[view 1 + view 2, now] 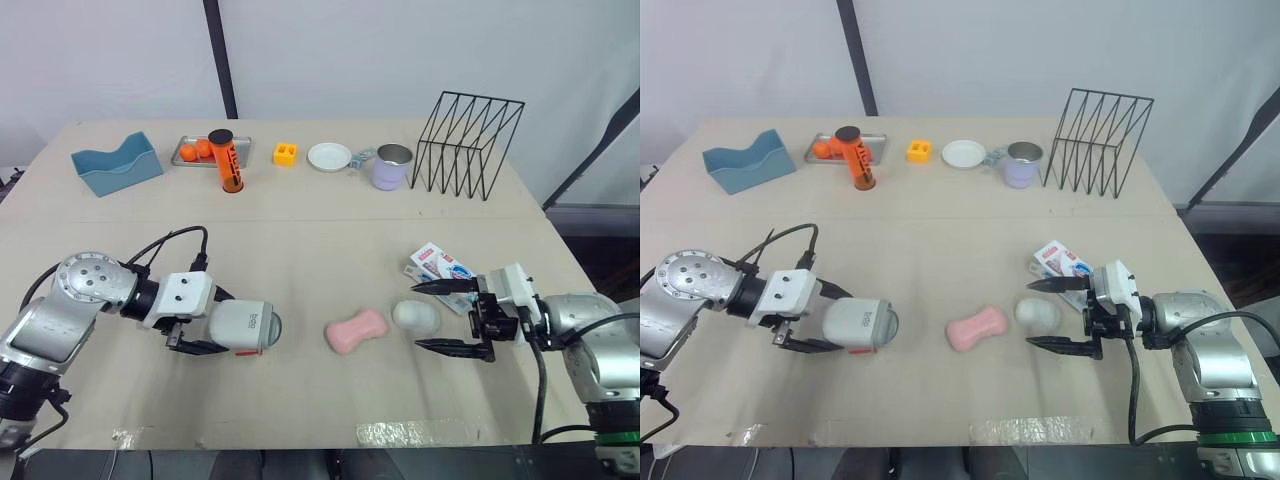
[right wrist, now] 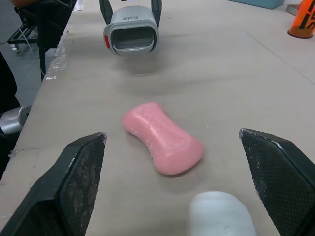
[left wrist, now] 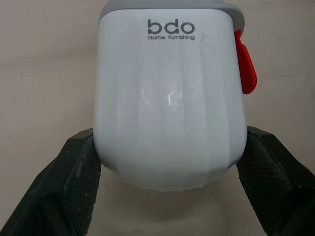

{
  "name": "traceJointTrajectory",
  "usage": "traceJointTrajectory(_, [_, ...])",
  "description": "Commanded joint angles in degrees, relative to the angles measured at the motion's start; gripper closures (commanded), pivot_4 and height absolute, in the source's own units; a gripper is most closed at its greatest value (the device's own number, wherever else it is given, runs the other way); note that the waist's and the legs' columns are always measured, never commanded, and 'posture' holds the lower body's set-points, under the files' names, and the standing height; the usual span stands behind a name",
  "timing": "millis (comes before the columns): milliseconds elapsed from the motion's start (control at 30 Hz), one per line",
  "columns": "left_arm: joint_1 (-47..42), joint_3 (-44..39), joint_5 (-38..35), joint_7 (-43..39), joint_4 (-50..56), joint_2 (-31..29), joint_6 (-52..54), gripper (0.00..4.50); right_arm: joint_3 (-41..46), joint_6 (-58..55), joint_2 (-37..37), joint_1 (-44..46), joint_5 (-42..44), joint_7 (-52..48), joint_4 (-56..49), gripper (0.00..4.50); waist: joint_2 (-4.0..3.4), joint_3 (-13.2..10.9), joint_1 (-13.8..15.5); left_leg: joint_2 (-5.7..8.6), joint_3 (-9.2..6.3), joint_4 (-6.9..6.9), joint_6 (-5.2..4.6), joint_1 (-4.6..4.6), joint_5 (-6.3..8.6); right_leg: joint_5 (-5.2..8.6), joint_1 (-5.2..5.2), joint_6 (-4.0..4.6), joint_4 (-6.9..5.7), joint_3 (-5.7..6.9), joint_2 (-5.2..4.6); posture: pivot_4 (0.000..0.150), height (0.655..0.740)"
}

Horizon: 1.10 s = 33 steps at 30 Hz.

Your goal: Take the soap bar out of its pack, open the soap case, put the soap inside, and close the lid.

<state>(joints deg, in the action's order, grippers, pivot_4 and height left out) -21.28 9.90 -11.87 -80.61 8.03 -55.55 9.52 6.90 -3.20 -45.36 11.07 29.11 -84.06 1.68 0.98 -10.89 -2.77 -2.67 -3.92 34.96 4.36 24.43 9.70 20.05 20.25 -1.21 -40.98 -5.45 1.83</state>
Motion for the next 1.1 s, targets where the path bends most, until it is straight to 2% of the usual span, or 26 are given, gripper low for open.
traceJointTrajectory(33, [-1.9, 0.9, 2.0, -0.9, 2.1, -2.1, 1.4, 0.87, 1.0, 0.7, 0.0, 0.4, 0.5, 0.6, -1.3, 0.04, 0.01, 0.0, 0.0, 0.00, 0.00, 0.00, 0.00, 0.00, 0.00, 0.00, 0.00, 0.00, 0.00, 0.00, 0.00, 0.150, 0.7400])
traceJointTrajectory(267, [-5.8, 3.3, 5.5, -1.5, 1.9, -2.5, 4.3, 0.87, -0.2, 1.4, 0.4, 2.0, -0.2, 0.2, 0.0, 0.04, 0.01, 0.0, 0.0, 0.01, 0.00, 0.00, 0.00, 0.01, 0.00, 0.01, 0.00, -0.01, 0.01, 0.00, 0.00, 0.150, 0.7400])
traceJointTrajectory(733, [-10.6, 5.0, 5.5, 0.2, 3.7, 0.2, 11.7, 0.87, -1.3, 1.3, 1.0, 3.4, -0.4, 0.0, 0.9, 0.04, 0.02, 0.0, 0.0, 0.02, -0.01, 0.01, -0.01, 0.02, 0.00, 0.01, 0.00, -0.02, 0.00, 0.00, 0.00, 0.150, 0.7400])
traceJointTrajectory(1100, [-9.0, 5.4, 7.0, -1.3, 2.3, -1.5, 9.4, 0.87, -1.5, 1.1, 1.0, 3.7, -0.4, 0.0, 1.0, 0.04, 0.02, 0.0, 0.0, 0.01, -0.01, 0.02, 0.00, 0.02, 0.00, 0.01, 0.00, -0.01, 0.00, 0.01, 0.00, 0.150, 0.7400])
